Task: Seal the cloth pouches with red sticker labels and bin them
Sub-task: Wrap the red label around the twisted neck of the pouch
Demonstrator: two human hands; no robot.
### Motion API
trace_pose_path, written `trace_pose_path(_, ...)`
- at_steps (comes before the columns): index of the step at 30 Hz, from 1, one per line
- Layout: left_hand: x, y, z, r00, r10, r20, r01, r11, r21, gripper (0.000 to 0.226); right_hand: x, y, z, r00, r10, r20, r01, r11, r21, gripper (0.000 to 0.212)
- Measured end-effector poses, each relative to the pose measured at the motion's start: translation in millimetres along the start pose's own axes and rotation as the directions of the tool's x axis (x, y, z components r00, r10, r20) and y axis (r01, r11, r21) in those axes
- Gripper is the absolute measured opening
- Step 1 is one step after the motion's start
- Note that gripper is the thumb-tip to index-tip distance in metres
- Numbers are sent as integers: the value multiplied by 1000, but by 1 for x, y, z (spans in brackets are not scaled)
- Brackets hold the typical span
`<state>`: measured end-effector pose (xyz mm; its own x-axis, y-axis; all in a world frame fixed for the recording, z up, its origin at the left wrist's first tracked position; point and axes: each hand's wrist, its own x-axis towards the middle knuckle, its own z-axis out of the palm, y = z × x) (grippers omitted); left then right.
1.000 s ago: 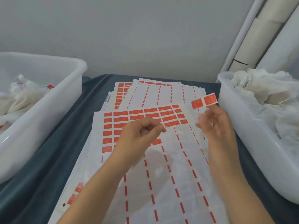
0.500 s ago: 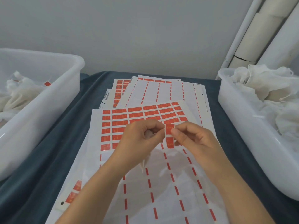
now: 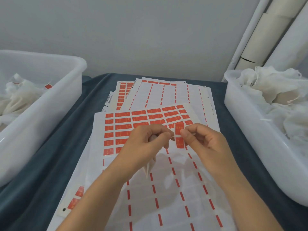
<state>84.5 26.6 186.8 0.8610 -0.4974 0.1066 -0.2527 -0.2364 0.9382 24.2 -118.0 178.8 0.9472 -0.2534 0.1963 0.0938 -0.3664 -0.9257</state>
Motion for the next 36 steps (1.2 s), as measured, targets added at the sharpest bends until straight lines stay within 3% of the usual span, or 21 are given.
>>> trace_pose_path(12, 1, -2, 0, 997, 74, 23, -76, 995, 64, 20, 0, 3, -1, 990, -138, -8, 134, 973, -189, 11)
trace_pose_path(19, -2, 0, 1, 997, 77, 5, -77, 997, -18, 20, 1, -1, -9, 998, -60, -17, 59, 997, -43, 19)
trace_pose_path(24, 0, -1, -6, 999, -42, -21, 38, 985, -166, 20, 8, -4, -24, 973, 46, -225, -31, 997, 71, 39)
trace_pose_path(26, 0, 0, -6, 998, -57, 3, 56, 971, -232, 22, 7, -6, -20, 983, 84, -165, -68, 992, 102, 35)
trace_pose_path(30, -1, 2, -5, 998, -54, 39, 63, 957, -283, 22, 1, -7, -1, 987, 137, 88, -148, 979, 138, 25)
trace_pose_path(36, -1, 2, -4, 997, -64, 45, 74, 960, -268, 22, 2, -4, -7, 988, 126, 85, -142, 966, 214, 20)
